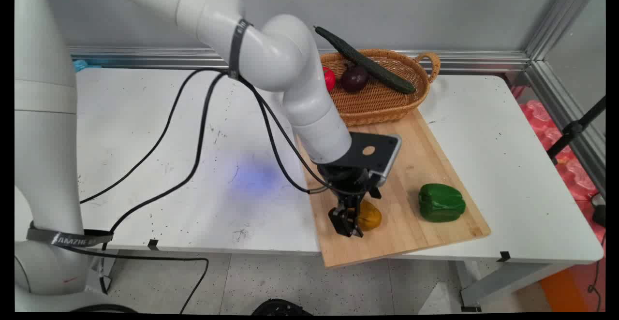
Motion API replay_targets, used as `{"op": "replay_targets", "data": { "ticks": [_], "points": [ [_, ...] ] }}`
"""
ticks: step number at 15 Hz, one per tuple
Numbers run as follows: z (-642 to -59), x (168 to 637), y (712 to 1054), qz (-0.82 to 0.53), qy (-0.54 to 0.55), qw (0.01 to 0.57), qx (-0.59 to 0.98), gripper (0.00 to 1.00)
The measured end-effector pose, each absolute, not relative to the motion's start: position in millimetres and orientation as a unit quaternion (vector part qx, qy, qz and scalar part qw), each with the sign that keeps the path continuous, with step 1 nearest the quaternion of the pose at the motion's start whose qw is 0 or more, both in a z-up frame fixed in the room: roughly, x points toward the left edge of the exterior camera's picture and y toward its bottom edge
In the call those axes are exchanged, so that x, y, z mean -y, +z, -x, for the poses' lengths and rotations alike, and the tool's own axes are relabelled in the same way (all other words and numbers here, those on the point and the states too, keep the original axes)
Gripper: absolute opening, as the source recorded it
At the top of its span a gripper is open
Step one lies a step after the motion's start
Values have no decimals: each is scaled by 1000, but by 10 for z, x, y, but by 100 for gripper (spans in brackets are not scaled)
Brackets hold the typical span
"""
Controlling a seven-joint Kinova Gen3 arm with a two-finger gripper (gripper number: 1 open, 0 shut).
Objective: Pick up the cucumber from the vegetable basket
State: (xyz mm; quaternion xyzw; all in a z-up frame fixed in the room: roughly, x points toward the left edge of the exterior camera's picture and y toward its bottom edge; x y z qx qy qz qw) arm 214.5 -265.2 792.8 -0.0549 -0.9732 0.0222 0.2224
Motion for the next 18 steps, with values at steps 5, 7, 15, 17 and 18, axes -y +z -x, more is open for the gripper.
{"op": "replay_targets", "data": {
  "ticks": [5,7,15,17,18],
  "points": [
    [-2329,2626,8288,28,25,232,972,100],
    [-2407,2610,8430,14,27,234,972,100],
    [-2967,2607,9211,-88,54,229,968,100],
    [-3103,2644,9355,-118,67,224,965,100],
    [-3174,2675,9427,-134,75,222,963,100]
  ]
}}
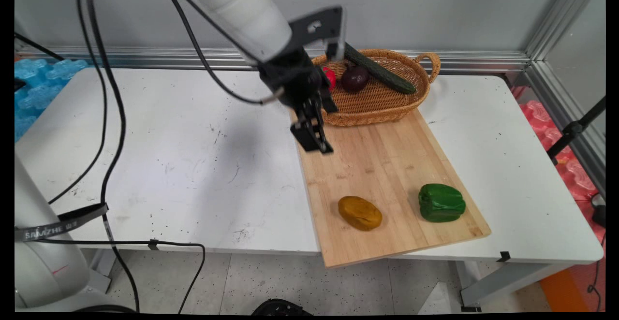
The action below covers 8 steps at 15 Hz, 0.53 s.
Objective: Pick up the cucumber from the vegetable basket
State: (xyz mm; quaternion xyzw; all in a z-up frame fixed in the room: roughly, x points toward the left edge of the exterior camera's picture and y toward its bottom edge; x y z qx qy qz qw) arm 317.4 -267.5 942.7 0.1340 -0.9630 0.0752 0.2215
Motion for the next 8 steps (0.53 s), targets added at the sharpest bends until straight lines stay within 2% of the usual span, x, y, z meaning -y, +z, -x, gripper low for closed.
{"op": "replay_targets", "data": {
  "ticks": [8],
  "points": [
    [-3471,3035,9779,-228,140,206,941,100]
  ]
}}
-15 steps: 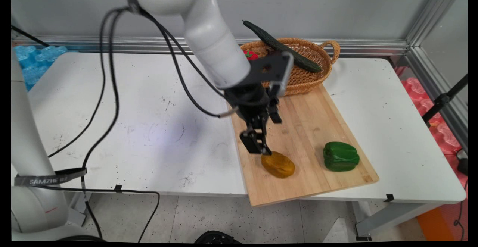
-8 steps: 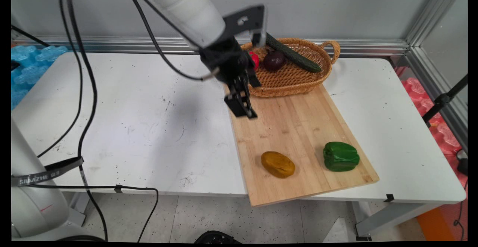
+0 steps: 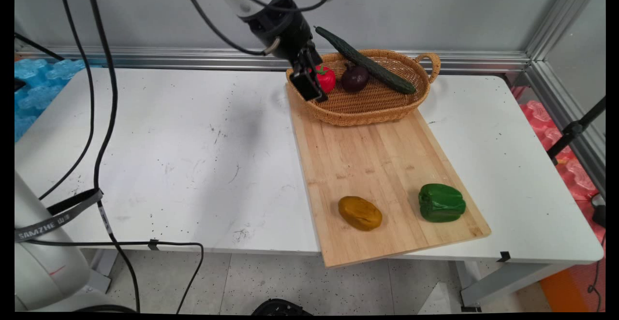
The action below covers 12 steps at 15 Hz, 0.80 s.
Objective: Pick up the cucumber from the vegetable basket
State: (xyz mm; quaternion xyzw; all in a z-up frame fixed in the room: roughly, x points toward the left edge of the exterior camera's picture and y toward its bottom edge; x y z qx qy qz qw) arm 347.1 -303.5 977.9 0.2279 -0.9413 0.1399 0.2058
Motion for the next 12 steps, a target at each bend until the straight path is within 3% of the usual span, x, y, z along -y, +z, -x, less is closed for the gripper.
{"op": "replay_targets", "data": {
  "ticks": [6,12],
  "points": [
    [-3374,3424,9778,-287,171,212,918,100],
    [-3111,3987,9558,-327,201,217,898,100]
  ]
}}
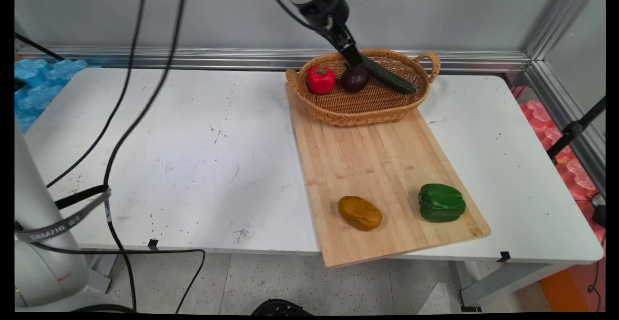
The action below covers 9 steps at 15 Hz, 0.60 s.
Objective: Pick up the cucumber from the vegetable basket
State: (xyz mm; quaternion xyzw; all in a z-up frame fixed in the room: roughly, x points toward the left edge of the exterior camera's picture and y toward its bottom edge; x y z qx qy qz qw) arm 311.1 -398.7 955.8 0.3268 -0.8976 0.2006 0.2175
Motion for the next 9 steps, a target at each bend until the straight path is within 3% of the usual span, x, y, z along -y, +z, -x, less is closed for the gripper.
{"op": "replay_targets", "data": {
  "ticks": [9],
  "points": [
    [-2747,4892,8964,-316,235,198,897,100]
  ]
}}
